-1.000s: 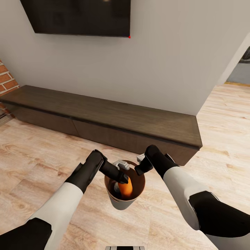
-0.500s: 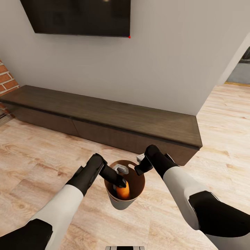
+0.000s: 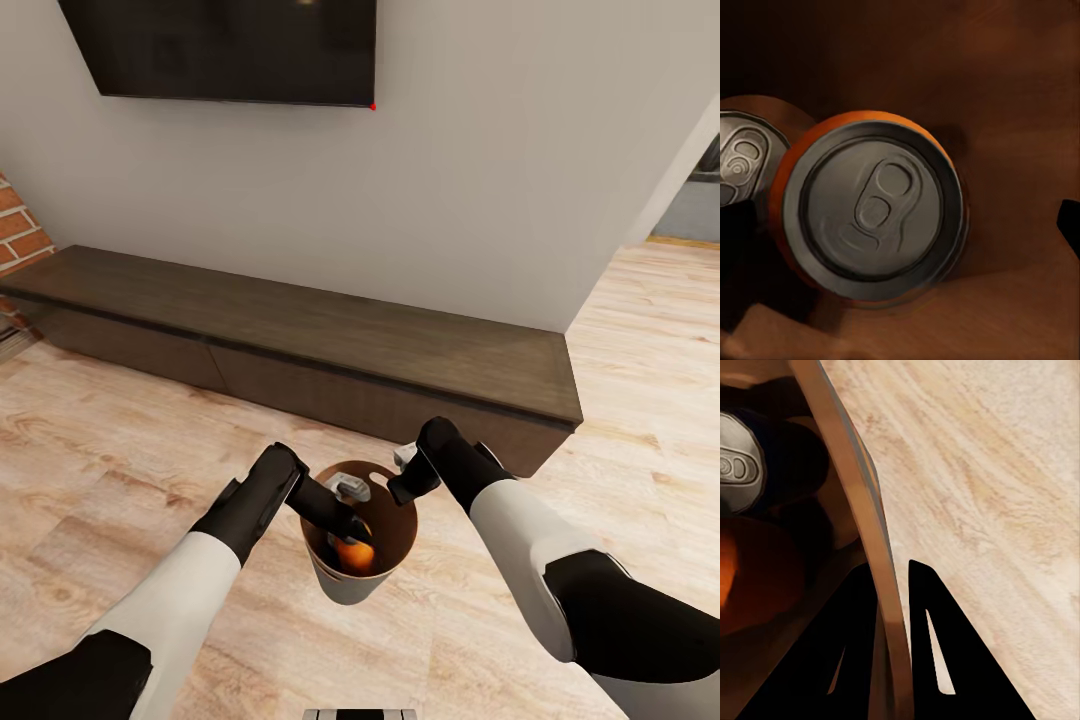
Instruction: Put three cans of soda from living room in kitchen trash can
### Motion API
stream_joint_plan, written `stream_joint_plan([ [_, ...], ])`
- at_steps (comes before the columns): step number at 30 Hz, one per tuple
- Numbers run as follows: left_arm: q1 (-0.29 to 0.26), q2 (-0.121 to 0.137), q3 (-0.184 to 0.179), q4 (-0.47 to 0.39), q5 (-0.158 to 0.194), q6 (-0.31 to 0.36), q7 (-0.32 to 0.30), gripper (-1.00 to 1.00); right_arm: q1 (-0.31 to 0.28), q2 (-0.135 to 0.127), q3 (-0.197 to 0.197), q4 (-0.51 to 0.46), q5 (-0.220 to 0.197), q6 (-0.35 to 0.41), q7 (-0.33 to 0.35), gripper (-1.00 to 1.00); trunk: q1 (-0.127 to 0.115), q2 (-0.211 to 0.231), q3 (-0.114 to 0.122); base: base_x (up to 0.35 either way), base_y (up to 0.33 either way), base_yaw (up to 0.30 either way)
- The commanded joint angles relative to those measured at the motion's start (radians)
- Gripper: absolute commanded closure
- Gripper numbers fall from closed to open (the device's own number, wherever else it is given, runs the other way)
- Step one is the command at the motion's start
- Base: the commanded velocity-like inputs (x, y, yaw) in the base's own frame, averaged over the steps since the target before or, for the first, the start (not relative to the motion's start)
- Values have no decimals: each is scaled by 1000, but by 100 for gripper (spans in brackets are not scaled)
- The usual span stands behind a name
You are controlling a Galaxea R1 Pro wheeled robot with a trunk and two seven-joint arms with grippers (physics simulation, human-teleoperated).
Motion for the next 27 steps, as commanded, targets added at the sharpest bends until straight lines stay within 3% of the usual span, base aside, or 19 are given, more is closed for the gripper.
stream_joint_plan([
  [1, 0, 1, -1, 1, -20, -9, 0, -100, -1, 0, -3, 0, -24, 8, 5, 100, 0, 0, 0, 0, 0, 0],
  [8, 0, 8, 4, -14, -16, -17, -2, -100, 0, -2, -4, 0, -24, 8, 5, 100, 0, 0, 0, 0, 0, 0],
  [13, 0, 13, 9, -80, -15, -20, -10, -100, 0, -6, -8, 0, -24, 8, 6, 100, 0, 0, 0, 0, 0, 0],
  [16, 1, 38, 28, -127, -10, -19, -22, -100, 1, -10, -10, 0, -24, 8, 6, 100, 0, 0, 0, 0, 0, 0],
  [17, 1, 80, 78, -151, 0, -20, -35, -100, 1, -12, -15, 0, -25, 8, 6, 100, 0, 0, 0, 0, 0, 0],
  [18, 1, 96, 101, -158, 5, -22, -40, -100, 1, -13, -20, 0, -25, 8, 6, 100, 0, 0, 0, 0, 0, 0],
  [23, 2, 239, 344, -186, 26, -114, -58, -100, 2, -32, -62, 0, -25, 8, 6, 100, 0, 0, 0, 0, 0, 0],
  [24, 6, 256, 377, -186, 27, -132, -56, -100, 3, -37, -63, 0, -25, 8, 6, 100, 0, 0, 0, 0, 0, 0],
  [25, 21, 282, 439, -187, 26, -172, -51, -100, 3, -45, -66, 0, -24, 8, 5, 100, 0, 0, 0, 0, 0, 0],
  [26, 30, 291, 468, -188, 24, -193, -48, -100, 3, -50, -66, 0, -24, 8, 5, 100, 0, 0, 0, 0, 0, 0],
  [27, 56, 310, 540, -189, 14, -240, 3, -100, 4, -69, -68, 0, -24, 8, 6, 100, 0, 0, 0, 0, 0, 0],
])
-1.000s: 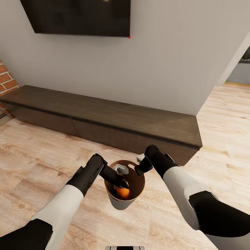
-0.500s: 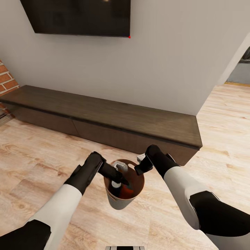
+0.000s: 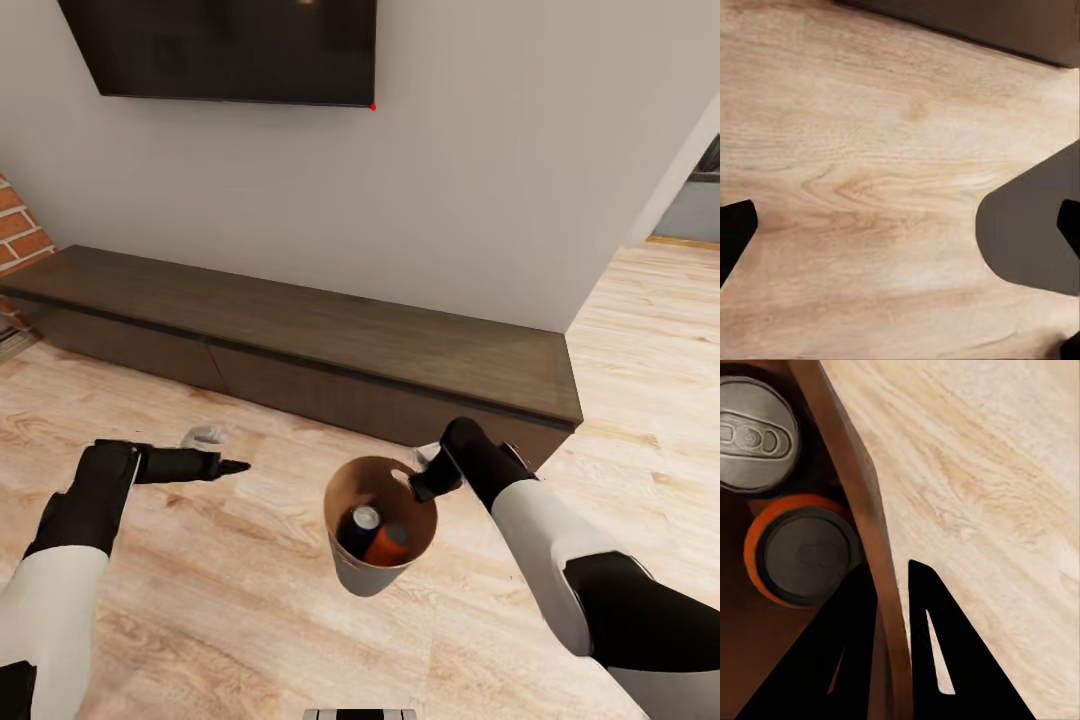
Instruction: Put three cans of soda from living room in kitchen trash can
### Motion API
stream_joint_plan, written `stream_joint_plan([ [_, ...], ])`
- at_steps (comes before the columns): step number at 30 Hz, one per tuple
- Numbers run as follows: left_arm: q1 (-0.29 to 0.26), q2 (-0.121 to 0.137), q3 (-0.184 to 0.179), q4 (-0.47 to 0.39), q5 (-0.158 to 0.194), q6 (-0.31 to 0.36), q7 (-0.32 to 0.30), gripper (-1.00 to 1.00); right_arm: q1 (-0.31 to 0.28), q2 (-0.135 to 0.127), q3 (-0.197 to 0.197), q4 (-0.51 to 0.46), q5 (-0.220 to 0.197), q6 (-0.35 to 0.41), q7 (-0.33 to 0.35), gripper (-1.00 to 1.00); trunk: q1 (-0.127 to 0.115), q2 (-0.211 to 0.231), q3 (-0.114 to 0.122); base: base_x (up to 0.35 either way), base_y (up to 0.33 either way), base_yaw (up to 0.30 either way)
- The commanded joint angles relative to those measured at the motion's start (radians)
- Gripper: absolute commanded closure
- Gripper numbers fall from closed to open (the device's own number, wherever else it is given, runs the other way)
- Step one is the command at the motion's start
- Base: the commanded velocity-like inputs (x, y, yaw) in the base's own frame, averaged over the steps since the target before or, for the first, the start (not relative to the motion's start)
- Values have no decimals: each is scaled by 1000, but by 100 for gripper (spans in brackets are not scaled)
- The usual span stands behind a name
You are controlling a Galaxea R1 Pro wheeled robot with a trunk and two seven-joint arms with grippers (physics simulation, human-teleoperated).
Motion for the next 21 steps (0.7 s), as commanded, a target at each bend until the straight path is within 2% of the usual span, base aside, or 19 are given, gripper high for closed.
stream_joint_plan([
  [1, 9, 7, 19, -1, -1, -11, 37, -100, 0, -7, -2, 0, -26, 7, 5, 100, 0, 0, 0, 6, 0, 0],
  [2, 23, 13, 42, 0, -6, -26, 126, -100, 1, -21, -2, 0, -26, 7, 5, 100, 0, 0, 0, 30, 0, 0],
  [3, 28, 14, 50, -1, -8, -31, 172, -100, 1, -28, -2, 0, -26, 7, 5, 100, 0, 0, 0, 44, 0, 0],
  [4, 35, 17, 62, 0, -9, -36, 258, -100, 2, -42, -2, 0, -25, 7, 4, 100, 0, 0, 0, 74, 0, 0],
  [6, 42, 19, 72, 5, -12, -40, 343, -100, 3, -63, -2, -1, -24, 7, 4, 100, 0, 0, 0, 103, 0, 0],
  [7, 45, 20, 77, 9, -15, -41, 390, -100, 4, -91, -1, -1, -23, 7, 5, 100, 0, 0, 0, 165, 0, 0],
  [8, 46, 21, 79, 11, -17, -41, 408, -100, 4, -111, -1, -1, -24, 7, 9, 100, 0, 0, 0, 198, 0, 0],
  [10, 47, 21, 80, 14, -18, -40, 419, -100, 4, -129, 0, 0, -24, 7, 13, 100, 0, 0, 0, 218, 0, 0],
  [11, 47, 21, 80, 17, -19, -36, 427, -100, 5, -147, 0, 0, -25, 7, 15, 100, 0, 0, 0, 255, 0, 0],
  [16, 48, 22, 81, 19, -19, -1, 434, -100, 17, -165, -1, -1, -23, 7, 9, 100, 0, 0, 0, 251, 0, 0],
  [21, 67, 22, 83, 19, -14, 7, 434, -100, 55, -172, -1, -9, -21, 7, 7, 100, 0, 0, 0, 73, 0, 0],
])
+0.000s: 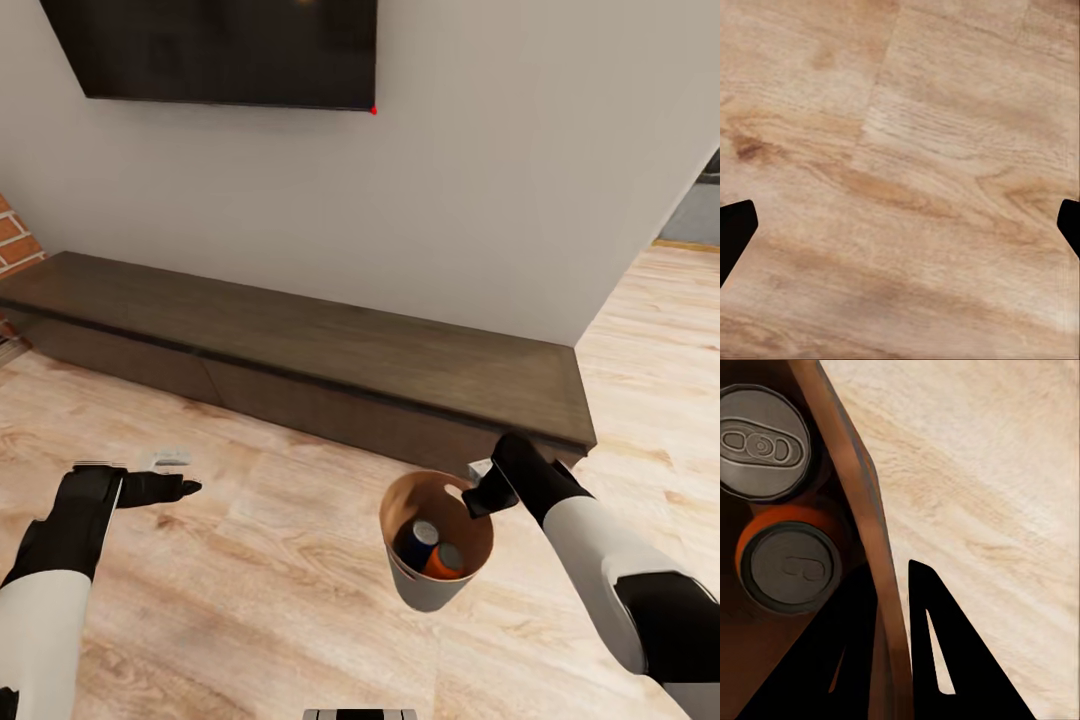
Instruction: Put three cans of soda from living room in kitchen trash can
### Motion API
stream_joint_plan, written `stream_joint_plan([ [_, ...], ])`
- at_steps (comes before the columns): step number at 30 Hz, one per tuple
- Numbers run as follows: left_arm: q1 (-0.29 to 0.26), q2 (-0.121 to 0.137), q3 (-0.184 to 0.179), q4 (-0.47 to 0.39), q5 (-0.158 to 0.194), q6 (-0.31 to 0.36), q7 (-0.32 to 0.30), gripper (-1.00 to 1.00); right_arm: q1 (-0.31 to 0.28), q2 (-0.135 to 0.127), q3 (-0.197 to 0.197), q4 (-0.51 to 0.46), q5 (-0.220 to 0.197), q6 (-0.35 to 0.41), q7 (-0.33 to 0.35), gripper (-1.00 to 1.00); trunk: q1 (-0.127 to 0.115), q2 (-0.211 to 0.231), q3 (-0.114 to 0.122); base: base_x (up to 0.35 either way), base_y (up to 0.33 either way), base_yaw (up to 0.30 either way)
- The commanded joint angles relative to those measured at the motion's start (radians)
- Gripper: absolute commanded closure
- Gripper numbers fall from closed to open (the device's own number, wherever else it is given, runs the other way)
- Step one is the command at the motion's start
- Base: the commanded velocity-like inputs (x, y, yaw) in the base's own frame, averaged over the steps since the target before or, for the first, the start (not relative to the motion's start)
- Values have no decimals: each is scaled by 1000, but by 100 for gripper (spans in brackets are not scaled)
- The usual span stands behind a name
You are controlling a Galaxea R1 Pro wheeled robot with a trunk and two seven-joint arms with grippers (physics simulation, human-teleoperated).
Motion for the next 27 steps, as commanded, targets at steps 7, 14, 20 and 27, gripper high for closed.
stream_joint_plan([
  [7, 62, -12, 4, -5, 8, -6, 5, -100, 58, 1, -8, -5, -40, -45, 4, 100, 0, 0, -1, 12, 0, 85],
  [14, 89, -16, 8, 15, 52, -68, -1, -100, 70, 3, -51, -8, -42, -65, 4, 100, 0, 0, -4, 1, 0, 219],
  [20, 121, -15, 9, 14, 208, -155, -4, -100, 71, 13, -87, -44, -42, -68, 3, 100, 0, 0, -7, 0, 0, 229],
  [27, 269, -16, 9, -44, 243, -218, -60, -100, 72, 17, -100, -50, -42, -75, 3, 100, 0, 0, -11, 0, 0, 230],
])
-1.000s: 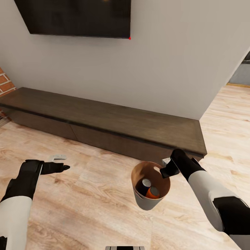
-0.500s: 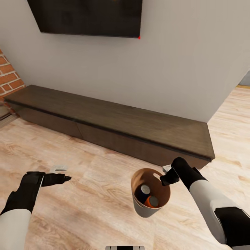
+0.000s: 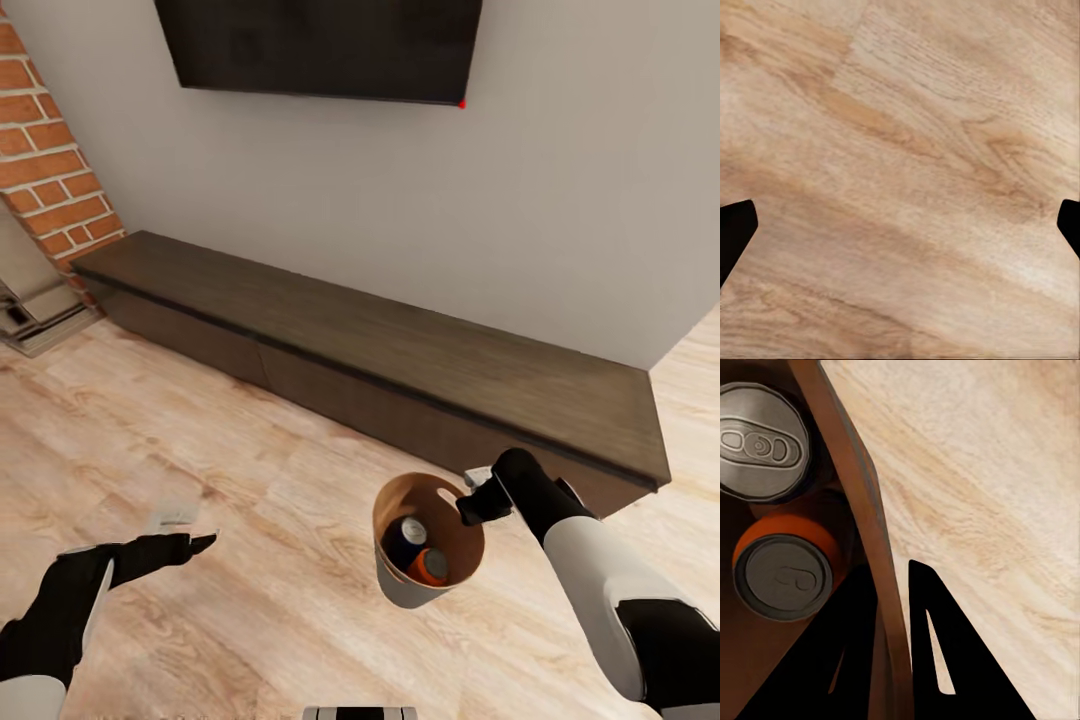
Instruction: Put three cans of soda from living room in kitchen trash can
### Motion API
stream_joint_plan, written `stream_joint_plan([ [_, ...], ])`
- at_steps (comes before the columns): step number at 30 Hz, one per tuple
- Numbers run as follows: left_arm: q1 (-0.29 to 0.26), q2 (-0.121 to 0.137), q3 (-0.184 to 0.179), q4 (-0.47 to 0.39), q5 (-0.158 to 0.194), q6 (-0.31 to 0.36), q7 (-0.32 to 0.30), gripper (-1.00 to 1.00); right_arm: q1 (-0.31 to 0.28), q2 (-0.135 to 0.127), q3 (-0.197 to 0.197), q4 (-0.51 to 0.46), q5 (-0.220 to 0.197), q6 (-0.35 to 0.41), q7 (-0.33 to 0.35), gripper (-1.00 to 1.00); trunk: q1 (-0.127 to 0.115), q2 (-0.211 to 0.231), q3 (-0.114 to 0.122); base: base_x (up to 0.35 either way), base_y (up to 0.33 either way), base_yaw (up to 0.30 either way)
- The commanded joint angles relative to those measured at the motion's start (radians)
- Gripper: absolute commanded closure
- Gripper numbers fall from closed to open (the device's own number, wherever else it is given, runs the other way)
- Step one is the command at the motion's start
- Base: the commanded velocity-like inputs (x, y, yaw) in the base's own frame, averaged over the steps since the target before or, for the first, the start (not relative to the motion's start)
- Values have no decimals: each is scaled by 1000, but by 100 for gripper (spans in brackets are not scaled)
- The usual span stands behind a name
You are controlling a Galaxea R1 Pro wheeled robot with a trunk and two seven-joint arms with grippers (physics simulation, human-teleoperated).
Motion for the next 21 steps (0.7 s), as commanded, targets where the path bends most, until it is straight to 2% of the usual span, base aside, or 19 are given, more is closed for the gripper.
stream_joint_plan([
  [1, 9, 0, 0, -4, 2, -3, -6, -100, 0, 2, -1, 0, -31, 10, 5, 100, 0, 0, 0, 0, 0, 230],
  [8, 23, 0, 4, -9, 6, -12, -13, -100, 2, 9, -1, 2, -32, 10, 5, 100, 0, 0, -4, 0, 0, 230],
  [14, 24, 0, 20, -8, 7, -13, -14, -100, 12, 36, 1, 2, -29, 10, 4, 100, 0, 0, -7, 0, 0, 230],
  [21, 25, 0, 21, -8, 7, -31, -16, -100, 16, 40, 2, 2, -30, 10, 5, 100, 0, 0, -11, 3, 1, 230],
])
